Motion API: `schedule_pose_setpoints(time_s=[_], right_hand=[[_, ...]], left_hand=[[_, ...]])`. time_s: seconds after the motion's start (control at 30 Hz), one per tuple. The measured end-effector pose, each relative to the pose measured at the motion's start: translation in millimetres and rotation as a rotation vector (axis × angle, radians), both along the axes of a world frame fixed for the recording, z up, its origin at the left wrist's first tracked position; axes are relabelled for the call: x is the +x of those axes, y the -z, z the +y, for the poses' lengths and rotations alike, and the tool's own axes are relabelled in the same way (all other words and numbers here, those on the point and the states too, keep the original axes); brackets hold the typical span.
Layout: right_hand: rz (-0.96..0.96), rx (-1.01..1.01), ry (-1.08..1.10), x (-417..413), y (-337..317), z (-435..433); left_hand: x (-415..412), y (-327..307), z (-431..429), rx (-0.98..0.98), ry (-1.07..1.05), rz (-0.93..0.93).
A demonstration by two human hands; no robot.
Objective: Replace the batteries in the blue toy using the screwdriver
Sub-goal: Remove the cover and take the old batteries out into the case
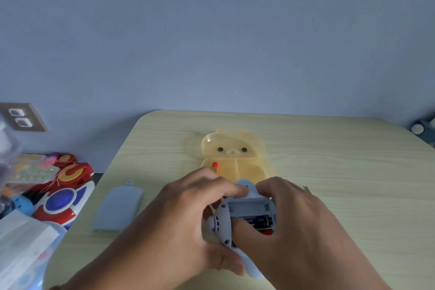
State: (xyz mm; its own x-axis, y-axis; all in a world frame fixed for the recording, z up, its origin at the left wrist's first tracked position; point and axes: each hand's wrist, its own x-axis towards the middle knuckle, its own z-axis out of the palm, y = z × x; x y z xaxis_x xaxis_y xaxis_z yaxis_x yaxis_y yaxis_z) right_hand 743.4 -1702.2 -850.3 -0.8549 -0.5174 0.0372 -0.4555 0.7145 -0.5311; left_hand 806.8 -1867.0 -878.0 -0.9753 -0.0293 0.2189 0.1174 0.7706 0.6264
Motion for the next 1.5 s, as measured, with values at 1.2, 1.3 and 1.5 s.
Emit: schedule_pose_setpoints(time_s=[1.2,1.3,1.5], right_hand=[[-0.066,-0.571,-0.148,-44,-17,4],[-0.193,-0.514,-0.168,-60,-21,-3],[-0.104,-0.275,-0.207,-75,-20,-14]], left_hand=[[4,-6,-13,0.066,0.024,-0.051],[3,-8,-14,0.058,0.041,-0.042],[4,-8,-18,0.067,0.064,-0.057]])
